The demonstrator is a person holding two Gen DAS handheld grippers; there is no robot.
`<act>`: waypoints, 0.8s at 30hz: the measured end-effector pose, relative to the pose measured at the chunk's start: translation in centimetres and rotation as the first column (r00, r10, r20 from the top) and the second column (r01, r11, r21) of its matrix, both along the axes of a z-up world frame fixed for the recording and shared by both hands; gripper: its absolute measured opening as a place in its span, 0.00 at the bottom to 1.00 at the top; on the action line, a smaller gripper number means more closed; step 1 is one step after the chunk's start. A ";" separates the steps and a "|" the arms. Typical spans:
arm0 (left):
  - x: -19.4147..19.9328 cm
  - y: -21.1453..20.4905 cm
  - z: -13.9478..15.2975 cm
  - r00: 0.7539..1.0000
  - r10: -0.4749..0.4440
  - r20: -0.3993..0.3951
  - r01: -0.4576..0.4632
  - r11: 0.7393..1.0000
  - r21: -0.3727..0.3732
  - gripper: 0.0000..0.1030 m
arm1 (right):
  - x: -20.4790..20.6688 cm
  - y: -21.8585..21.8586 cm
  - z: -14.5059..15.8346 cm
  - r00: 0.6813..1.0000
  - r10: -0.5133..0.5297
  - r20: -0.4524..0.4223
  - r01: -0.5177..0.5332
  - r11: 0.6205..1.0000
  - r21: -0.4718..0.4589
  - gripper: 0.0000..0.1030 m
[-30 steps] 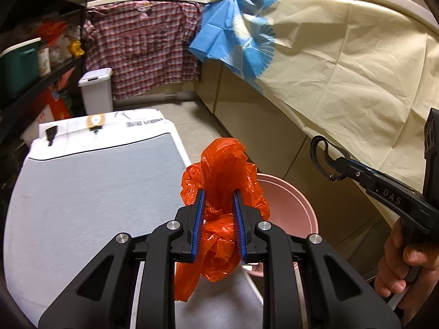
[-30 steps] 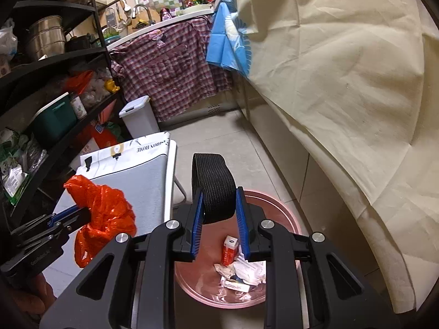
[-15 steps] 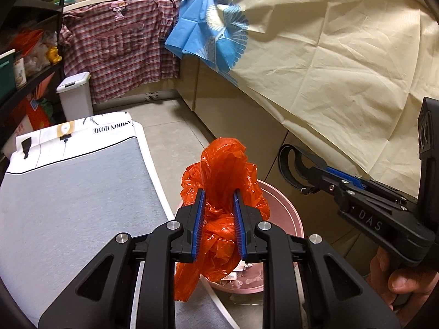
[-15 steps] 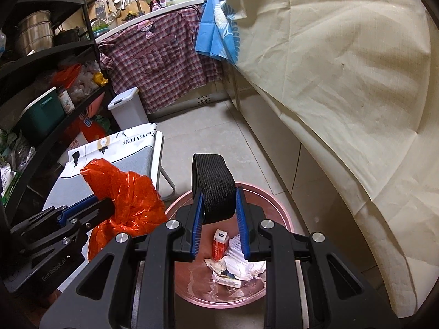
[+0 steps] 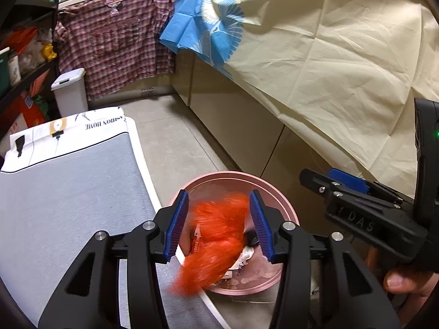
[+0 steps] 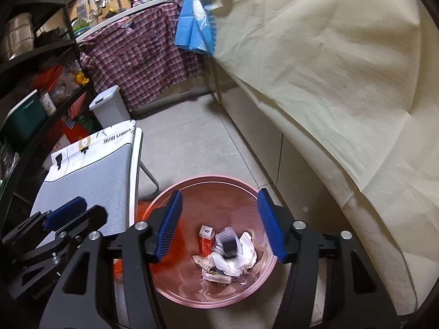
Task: Collect trash
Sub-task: 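Open both tools to drop the red bag and band into the bucket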
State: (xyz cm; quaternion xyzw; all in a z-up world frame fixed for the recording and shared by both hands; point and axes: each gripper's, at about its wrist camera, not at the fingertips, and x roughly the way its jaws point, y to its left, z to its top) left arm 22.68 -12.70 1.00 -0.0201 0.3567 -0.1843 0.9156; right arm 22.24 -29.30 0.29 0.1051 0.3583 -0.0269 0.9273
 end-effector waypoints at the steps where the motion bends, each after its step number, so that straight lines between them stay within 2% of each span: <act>1: -0.1 0.3 0.1 1.000 0.005 0.003 -0.005 1.000 0.000 0.45 | 0.0 0.0 -0.1 1.000 -0.005 0.000 0.005 1.000 -0.004 0.59; 6: -1.2 2.1 0.9 0.999 0.024 0.022 -0.024 1.000 -0.008 0.45 | -0.5 -0.1 0.1 1.000 -0.002 0.014 0.002 1.000 0.000 0.61; 10: -2.9 4.0 1.9 0.998 0.051 0.049 -0.050 0.999 -0.015 0.56 | -2.4 0.4 1.4 0.997 0.019 0.072 -0.017 0.999 -0.032 0.71; 13: -4.8 5.2 2.5 0.996 0.061 0.067 -0.061 0.998 -0.010 0.60 | -4.2 0.5 2.4 0.993 0.038 0.113 -0.032 0.998 -0.048 0.79; 18: -8.2 6.8 3.4 0.993 0.078 0.093 -0.078 0.997 -0.011 0.70 | -8.1 0.2 3.3 0.988 0.029 0.150 -0.024 0.999 -0.036 0.85; 24: -11.9 7.1 4.3 0.984 0.106 0.145 -0.110 0.994 0.023 0.74 | -13.2 0.6 4.7 0.978 0.007 0.208 0.005 0.998 -0.059 0.92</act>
